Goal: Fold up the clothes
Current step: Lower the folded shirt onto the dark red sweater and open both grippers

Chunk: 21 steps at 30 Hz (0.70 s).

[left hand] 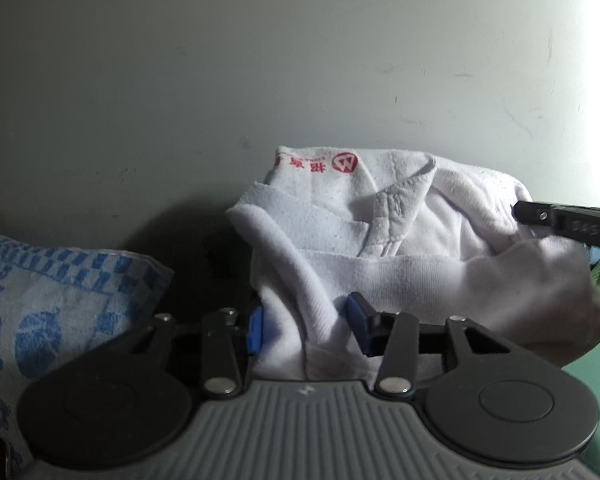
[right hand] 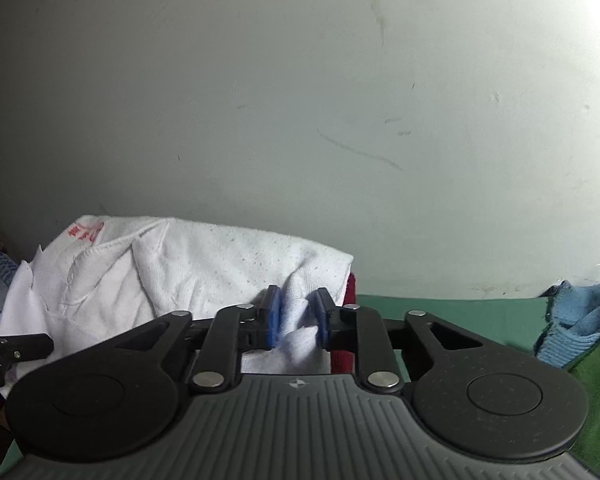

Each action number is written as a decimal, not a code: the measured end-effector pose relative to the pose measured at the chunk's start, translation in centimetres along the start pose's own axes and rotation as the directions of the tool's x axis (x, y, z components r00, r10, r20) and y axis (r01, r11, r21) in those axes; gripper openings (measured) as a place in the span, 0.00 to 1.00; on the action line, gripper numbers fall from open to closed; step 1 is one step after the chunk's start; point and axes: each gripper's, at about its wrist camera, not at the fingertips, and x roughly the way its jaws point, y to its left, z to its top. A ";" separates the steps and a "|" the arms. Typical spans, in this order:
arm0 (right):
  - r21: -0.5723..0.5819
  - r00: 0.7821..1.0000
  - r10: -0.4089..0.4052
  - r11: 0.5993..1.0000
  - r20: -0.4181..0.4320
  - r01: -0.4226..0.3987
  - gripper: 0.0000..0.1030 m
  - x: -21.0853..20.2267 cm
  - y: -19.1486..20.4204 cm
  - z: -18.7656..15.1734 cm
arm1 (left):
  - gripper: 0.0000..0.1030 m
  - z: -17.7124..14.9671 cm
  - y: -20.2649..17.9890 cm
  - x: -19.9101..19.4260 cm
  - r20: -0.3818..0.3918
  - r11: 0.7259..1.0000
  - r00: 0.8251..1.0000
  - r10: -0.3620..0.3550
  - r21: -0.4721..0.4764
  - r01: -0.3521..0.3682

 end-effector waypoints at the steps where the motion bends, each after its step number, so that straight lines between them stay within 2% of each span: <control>1: 0.003 0.999 0.004 1.000 0.034 -0.005 0.34 -1.2 -0.3 0.1 | 0.49 -0.1 0.3 -0.5 0.006 1.000 1.000 -0.006 -0.001 0.006; 3: -0.023 0.997 -0.006 1.000 0.077 0.008 0.35 -3.5 -0.5 0.3 | 0.50 -0.6 0.8 -2.3 0.032 1.000 0.999 -0.001 0.005 0.001; 6: -0.107 0.992 0.053 0.993 0.116 -0.041 0.33 -6.9 -0.1 -0.1 | 0.51 -1.2 1.6 -5.4 0.086 1.000 0.996 0.025 0.007 -0.026; 10: -0.128 0.989 0.142 0.983 0.047 -0.135 0.31 -7.9 0.9 -1.4 | 0.51 -0.6 1.8 -8.3 0.175 1.000 0.984 0.012 -0.001 -0.012; 11: -0.111 0.989 0.147 0.983 0.026 -0.143 0.30 -7.4 1.1 -1.7 | 0.51 -0.2 1.6 -8.2 0.171 1.000 0.985 -0.011 0.000 0.012; 13: -0.082 0.990 0.140 0.987 0.001 -0.139 0.23 -6.4 1.1 -2.0 | 0.51 0.5 0.8 -7.2 0.154 0.999 0.987 -0.043 0.013 0.041; 16: -0.044 0.995 0.103 0.994 -0.018 -0.104 0.17 -4.7 1.0 -2.2 | 0.49 1.3 -0.6 -4.7 0.130 0.998 0.991 -0.039 0.051 0.033; 21: -0.034 0.996 0.069 0.997 -0.048 -0.071 0.16 -2.0 0.8 -2.5 | 0.48 1.4 -1.1 -2.5 0.095 0.996 0.995 -0.030 0.087 0.022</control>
